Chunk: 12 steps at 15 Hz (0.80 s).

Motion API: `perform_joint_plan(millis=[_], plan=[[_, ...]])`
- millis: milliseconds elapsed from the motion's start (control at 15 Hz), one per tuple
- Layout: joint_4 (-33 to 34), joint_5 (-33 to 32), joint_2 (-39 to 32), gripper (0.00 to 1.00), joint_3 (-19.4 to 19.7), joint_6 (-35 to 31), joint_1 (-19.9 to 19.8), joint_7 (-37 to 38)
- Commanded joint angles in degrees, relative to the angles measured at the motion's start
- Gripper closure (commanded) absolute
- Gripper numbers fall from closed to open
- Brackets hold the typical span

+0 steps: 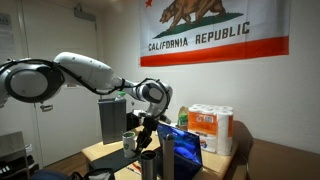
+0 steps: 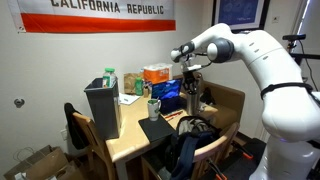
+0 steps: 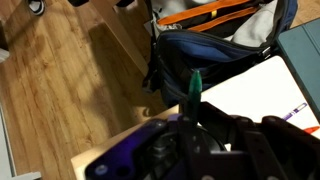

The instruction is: Put the spoon in the cup, the cup in the bag and close the laptop

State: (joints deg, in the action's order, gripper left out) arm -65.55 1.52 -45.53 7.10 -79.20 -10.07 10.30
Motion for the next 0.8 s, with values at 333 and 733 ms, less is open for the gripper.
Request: perform_joint_plan(millis=[333,733], plan=[[4.98,1.02,-2.35,0.43,-0.08,3.18,-0.39,1.02],[4.95,-0.02,-1.42,0.01,-0.04,2.43,0.49,0.74]])
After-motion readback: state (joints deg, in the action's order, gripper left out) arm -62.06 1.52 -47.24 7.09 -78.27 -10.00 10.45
